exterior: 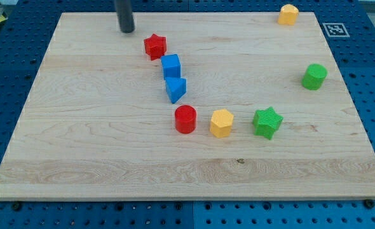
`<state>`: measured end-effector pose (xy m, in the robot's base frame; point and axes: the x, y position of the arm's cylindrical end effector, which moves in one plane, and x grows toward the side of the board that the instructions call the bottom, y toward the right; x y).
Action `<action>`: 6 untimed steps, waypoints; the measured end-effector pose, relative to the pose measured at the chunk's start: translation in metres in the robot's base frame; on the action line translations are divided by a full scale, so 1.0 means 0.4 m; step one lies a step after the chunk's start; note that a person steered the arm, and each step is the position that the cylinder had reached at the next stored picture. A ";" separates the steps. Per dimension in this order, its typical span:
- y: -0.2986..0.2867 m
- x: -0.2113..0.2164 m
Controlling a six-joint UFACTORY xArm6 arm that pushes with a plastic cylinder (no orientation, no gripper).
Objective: Push red star right a bit
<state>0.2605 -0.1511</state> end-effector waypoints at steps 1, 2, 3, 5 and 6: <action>0.004 0.098; 0.016 0.116; 0.057 0.116; 0.221 0.116; 0.198 0.123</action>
